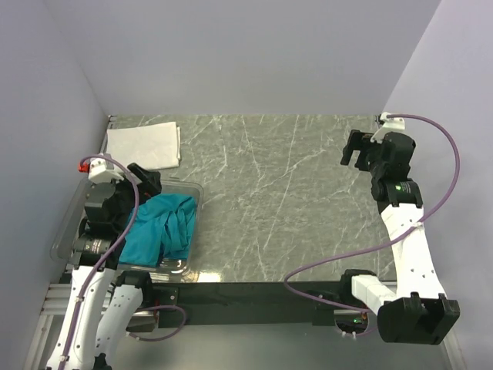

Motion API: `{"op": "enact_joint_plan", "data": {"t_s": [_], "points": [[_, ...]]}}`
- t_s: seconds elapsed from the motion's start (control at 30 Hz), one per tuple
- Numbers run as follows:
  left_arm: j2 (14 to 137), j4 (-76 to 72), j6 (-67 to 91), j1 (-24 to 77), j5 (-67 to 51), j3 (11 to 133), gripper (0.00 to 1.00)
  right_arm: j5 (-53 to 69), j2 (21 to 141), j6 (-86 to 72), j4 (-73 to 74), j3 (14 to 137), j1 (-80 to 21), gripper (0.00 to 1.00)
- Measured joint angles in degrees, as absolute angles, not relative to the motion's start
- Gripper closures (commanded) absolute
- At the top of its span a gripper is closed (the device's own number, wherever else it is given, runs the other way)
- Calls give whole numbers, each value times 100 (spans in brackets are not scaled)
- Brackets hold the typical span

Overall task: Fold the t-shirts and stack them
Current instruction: Grab the tshirt from the pile

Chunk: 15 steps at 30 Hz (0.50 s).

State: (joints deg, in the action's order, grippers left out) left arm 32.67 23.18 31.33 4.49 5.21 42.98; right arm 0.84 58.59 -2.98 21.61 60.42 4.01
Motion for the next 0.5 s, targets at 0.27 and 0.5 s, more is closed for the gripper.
{"op": "enact_joint_plan", "data": {"t_s": [0.27,0.5], "points": [[3256,3457,4287,449,484,4379,9,2665,5614,1905,2786,5870,296,0],[3732,4755,5922,449,878,4368,16,4091,5612,3273,3603,5166,75,0]]}}
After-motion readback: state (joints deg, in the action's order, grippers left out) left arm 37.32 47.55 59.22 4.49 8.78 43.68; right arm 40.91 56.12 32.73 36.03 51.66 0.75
